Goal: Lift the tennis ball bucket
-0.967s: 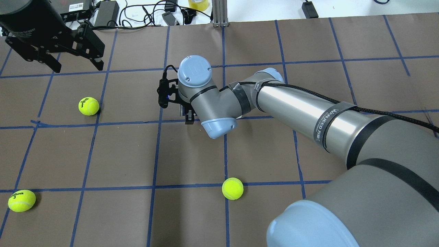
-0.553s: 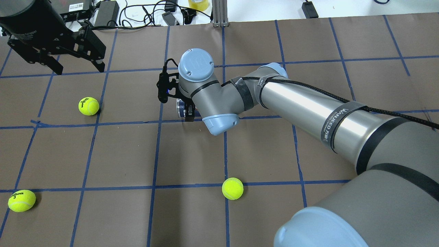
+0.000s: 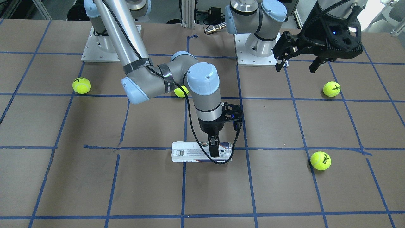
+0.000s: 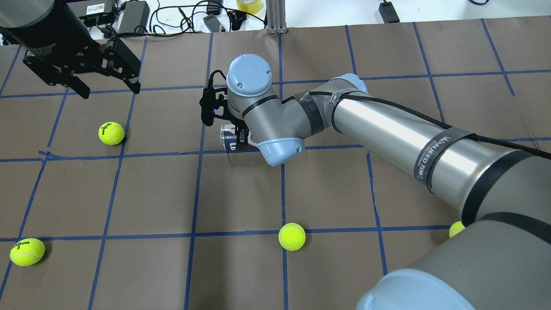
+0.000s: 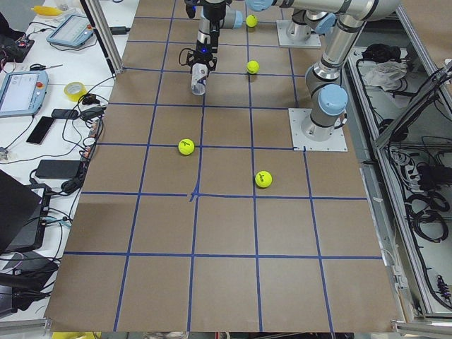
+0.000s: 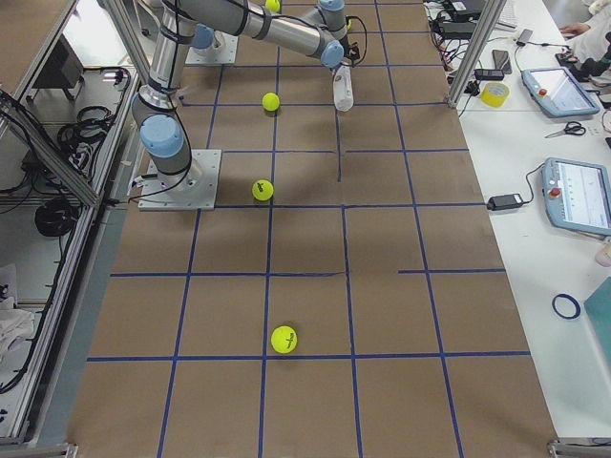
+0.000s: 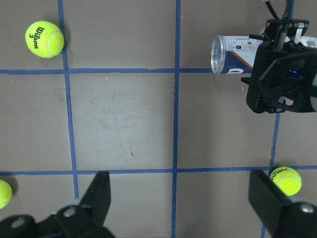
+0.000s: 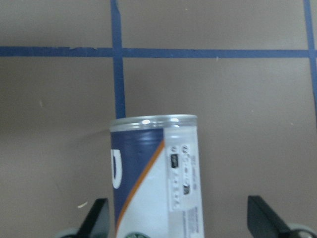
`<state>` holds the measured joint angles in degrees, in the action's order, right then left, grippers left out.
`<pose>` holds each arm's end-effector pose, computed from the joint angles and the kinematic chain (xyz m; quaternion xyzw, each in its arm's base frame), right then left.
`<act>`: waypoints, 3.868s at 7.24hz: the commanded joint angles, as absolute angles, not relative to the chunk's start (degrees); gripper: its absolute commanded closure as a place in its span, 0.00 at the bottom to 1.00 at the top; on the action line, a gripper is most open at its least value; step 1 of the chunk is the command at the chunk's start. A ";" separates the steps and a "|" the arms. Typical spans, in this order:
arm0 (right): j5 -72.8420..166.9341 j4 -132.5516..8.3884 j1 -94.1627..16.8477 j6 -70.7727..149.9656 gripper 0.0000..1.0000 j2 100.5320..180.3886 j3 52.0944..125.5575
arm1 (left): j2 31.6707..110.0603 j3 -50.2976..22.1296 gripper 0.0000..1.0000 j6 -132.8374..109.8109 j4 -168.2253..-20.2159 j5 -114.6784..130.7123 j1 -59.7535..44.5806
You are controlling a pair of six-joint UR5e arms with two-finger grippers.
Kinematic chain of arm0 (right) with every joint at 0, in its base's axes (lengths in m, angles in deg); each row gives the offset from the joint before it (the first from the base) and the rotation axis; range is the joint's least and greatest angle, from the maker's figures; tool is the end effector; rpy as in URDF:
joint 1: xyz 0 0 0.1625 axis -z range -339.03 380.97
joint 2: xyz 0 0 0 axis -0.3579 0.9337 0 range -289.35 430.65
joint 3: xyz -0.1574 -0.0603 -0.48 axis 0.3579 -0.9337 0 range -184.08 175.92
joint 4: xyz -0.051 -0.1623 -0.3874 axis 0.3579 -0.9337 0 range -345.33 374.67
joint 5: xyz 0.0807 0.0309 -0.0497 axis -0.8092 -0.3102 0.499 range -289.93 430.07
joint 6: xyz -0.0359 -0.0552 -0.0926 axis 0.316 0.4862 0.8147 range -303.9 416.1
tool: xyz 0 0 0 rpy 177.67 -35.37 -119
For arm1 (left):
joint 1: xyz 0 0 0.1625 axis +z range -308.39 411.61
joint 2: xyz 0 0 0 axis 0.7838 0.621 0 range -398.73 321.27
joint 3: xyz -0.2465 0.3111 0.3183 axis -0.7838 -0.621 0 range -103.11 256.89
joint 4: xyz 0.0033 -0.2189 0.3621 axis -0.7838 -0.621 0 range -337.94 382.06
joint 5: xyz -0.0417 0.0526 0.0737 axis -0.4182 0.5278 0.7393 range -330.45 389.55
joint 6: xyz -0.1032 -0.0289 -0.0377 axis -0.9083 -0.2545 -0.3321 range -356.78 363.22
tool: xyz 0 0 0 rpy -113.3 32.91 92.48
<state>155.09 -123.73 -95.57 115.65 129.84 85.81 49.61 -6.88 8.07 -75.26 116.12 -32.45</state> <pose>0.4567 -0.5938 0.3168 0.6787 -0.7168 0.1595 0.0025 -0.0893 -0.4958 0.6138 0.0094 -0.9995 0.0079 0.0293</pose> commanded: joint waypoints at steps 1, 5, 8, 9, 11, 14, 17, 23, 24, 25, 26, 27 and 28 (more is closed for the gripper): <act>153.05 -116.07 -88.84 115.60 0.00 137.23 85.66 | 50.82 -6.26 0.00 8.14 -75.06 115.15 -32.15; 154.09 -99.21 -74.25 112.19 0.00 151.91 85.83 | 60.47 -15.00 0.00 13.03 -63.33 105.95 -32.06; 154.97 -88.79 -65.87 99.22 0.00 157.13 85.22 | 71.36 -18.83 0.00 17.46 -54.23 90.03 -31.71; 156.97 -88.61 -65.86 94.47 0.00 157.14 83.65 | 74.18 -18.91 0.00 18.06 -54.23 88.02 -31.62; 159.17 -86.85 -65.68 81.89 0.00 158.71 83.02 | 78.50 -18.39 0.00 18.77 -54.23 88.00 -31.54; 162.15 -75.54 -65.77 58.14 0.00 161.18 83.98 | 81.06 -19.18 0.15 16.58 -52.47 87.82 -32.76; 155.99 -75.85 -66.12 53.99 0.00 161.53 84.68 | 81.95 -19.18 0.30 15.35 -52.30 87.82 -33.73; 152.60 -78.68 -65.33 54.43 0.00 162.58 88.29 | 81.51 -18.56 0.59 15.79 -52.38 80.09 -33.38; 152.25 -79.02 -65.68 54.17 0.00 162.93 88.55 | 80.98 -18.56 0.67 15.61 -52.30 79.91 -33.29; 152.42 -79.46 -65.34 54.16 0.00 162.68 88.82 | 80.28 -18.30 0.69 15.09 -52.38 79.48 -33.21; 152.86 -79.64 -65.16 54.16 0.00 162.85 88.73 | 80.01 -17.17 0.69 13.26 -52.38 76.34 -33.29; 153.04 -79.47 -65.42 54.34 0.00 164.50 88.82 | 80.10 -16.90 0.89 12.54 -52.38 76.40 -33.29; 154.52 -78.77 -65.34 54.86 0.00 166.43 88.73 | 79.84 -16.89 1.00 12.19 -52.47 76.22 -33.29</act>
<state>153.26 -79.34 -65.34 54.40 164.35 88.76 80.07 -17.12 12.92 -52.40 76.71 -33.28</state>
